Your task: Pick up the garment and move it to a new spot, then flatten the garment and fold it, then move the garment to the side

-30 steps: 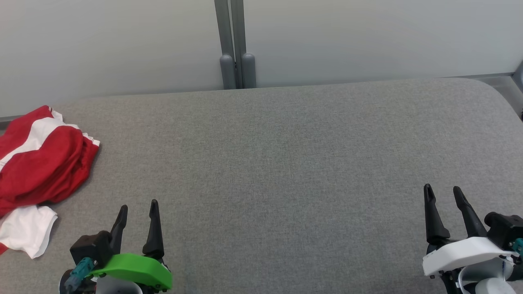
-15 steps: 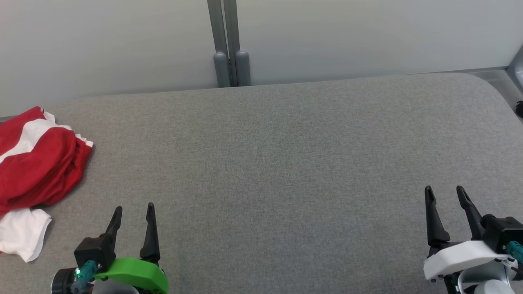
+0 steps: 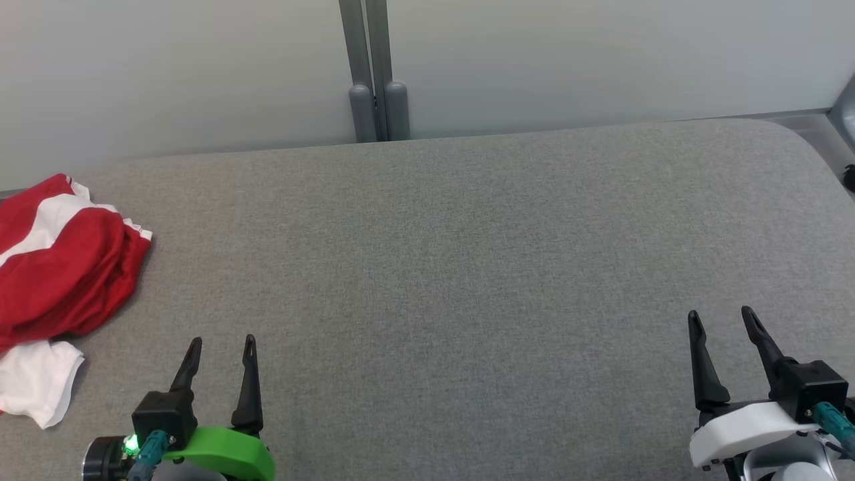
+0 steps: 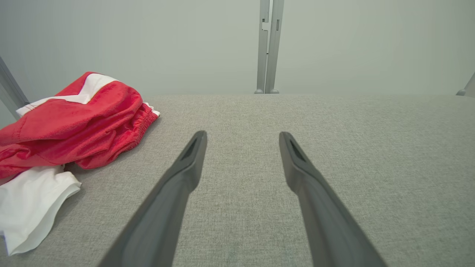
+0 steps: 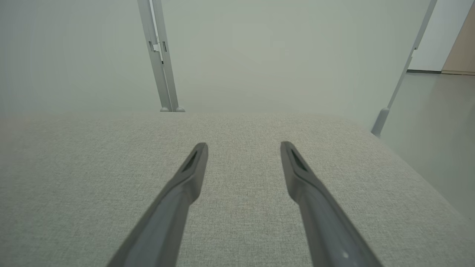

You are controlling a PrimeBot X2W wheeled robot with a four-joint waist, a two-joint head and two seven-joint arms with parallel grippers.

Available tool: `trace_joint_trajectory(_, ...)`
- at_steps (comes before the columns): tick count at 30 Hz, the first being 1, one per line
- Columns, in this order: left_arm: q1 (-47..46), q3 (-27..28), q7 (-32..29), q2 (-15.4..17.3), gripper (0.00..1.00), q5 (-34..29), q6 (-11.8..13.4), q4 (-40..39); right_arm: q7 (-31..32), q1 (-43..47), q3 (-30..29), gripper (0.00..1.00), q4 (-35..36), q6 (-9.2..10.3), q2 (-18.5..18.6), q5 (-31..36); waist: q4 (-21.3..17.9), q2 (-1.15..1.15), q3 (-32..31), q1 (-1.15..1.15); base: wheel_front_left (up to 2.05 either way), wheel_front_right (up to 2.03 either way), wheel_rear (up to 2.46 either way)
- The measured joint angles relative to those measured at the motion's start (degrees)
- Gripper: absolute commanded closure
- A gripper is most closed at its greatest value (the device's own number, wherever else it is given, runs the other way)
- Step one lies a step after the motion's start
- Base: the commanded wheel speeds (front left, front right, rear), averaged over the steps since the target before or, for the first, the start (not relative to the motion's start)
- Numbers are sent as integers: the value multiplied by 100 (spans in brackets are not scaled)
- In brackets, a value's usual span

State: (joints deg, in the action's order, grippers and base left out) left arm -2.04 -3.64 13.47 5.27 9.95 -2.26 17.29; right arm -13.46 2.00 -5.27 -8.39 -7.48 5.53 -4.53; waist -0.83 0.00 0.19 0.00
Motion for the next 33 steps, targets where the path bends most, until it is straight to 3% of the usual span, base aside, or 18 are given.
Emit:
trace_joint_trajectory(15,-2,159,152,-103,0,-576,-172,63,-155,54,-26,0,-19,-1,26,561,22,0,20,0,0,0,0)
trace_joint_trajectory(23,-4,234,159,-159,0,-575,-236,135,-156,77,-63,0,-18,-1,32,567,79,0,24,0,0,0,0)
trace_joint_trajectory(33,-37,282,167,-212,0,-549,-283,190,-158,149,-37,0,3,-1,63,544,449,0,15,0,0,0,0)
